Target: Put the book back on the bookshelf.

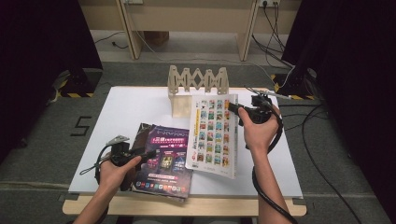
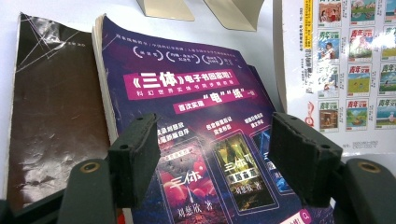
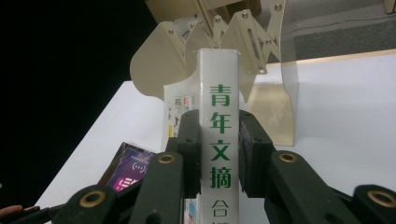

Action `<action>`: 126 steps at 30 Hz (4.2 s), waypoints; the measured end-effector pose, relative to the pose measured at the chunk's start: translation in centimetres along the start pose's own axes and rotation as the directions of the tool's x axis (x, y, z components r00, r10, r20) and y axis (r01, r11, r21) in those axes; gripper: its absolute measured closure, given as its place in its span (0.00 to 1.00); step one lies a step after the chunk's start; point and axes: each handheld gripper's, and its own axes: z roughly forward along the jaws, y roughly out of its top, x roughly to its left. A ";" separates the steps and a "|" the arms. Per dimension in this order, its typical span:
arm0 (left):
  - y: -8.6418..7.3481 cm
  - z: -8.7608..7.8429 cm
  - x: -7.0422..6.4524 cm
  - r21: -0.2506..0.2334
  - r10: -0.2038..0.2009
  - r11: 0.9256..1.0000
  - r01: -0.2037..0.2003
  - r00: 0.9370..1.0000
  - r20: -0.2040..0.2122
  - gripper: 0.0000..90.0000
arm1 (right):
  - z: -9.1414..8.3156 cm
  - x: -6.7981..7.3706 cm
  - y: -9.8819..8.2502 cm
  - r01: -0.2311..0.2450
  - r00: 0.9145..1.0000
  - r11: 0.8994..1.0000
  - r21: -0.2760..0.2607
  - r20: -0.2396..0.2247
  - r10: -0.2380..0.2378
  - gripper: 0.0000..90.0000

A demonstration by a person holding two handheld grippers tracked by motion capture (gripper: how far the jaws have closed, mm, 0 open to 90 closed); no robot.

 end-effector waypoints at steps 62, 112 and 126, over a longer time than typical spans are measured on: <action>-0.5 0.4 0.4 0.013 -0.010 1.000 0.010 1.000 0.004 0.36 | 3.3 1.2 6.2 0.063 0.980 0.975 -0.215 0.198 -0.019 0.82; -0.9 0.5 0.9 0.014 -0.030 0.999 0.029 1.000 0.010 0.36 | 7.1 2.2 10.1 0.080 0.977 0.953 -0.293 0.214 -0.016 0.82; -0.8 0.4 0.6 0.008 -0.023 1.000 0.023 1.000 0.015 0.36 | 5.7 4.3 8.6 0.066 0.987 0.953 -0.296 0.158 -0.020 0.82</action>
